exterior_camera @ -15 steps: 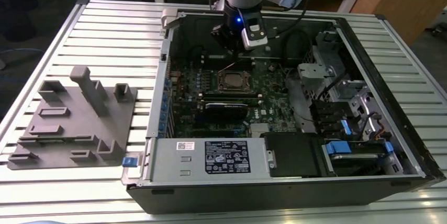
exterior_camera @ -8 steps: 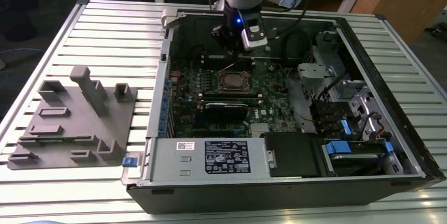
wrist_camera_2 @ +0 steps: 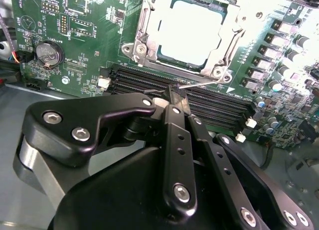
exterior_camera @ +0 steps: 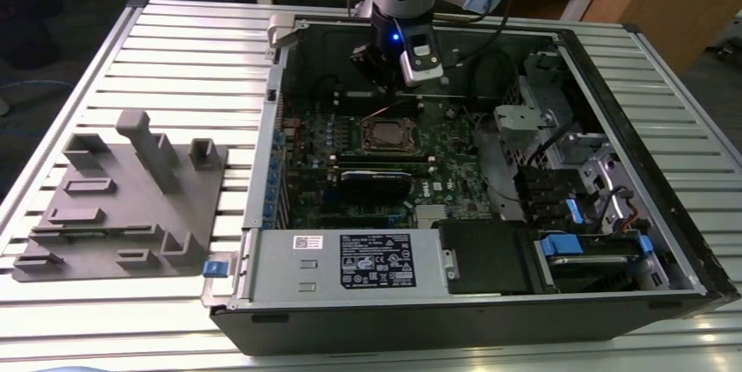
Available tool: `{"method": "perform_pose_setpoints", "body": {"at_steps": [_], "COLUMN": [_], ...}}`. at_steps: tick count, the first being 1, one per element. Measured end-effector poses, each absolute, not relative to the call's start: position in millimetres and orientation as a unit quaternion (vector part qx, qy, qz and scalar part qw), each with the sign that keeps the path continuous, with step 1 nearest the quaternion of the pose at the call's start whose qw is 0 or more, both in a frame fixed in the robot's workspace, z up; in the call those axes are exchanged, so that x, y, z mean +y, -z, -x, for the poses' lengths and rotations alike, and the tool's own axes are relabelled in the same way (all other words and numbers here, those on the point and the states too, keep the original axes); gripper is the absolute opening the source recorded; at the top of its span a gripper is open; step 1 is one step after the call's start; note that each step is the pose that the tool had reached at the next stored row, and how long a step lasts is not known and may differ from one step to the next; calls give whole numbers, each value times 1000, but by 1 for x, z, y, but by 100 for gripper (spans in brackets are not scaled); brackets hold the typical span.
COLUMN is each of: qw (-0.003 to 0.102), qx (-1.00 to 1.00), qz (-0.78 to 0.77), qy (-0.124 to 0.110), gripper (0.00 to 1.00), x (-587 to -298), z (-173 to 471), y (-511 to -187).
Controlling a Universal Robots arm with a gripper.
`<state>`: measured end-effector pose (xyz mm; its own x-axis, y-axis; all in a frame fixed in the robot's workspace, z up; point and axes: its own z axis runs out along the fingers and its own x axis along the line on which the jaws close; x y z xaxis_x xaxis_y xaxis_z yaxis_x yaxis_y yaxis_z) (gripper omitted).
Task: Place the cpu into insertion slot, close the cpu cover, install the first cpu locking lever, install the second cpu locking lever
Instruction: 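Install the first cpu locking lever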
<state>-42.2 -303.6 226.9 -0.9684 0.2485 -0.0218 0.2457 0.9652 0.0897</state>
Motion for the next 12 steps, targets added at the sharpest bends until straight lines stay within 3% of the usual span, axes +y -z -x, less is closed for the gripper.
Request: {"method": "perform_pose_setpoints", "body": {"at_steps": [12], "qw": [18], "qx": [991], "qz": [-125], "qy": [-43], "gripper": [11], "x": [-304], "z": [42], "y": [-222]}}
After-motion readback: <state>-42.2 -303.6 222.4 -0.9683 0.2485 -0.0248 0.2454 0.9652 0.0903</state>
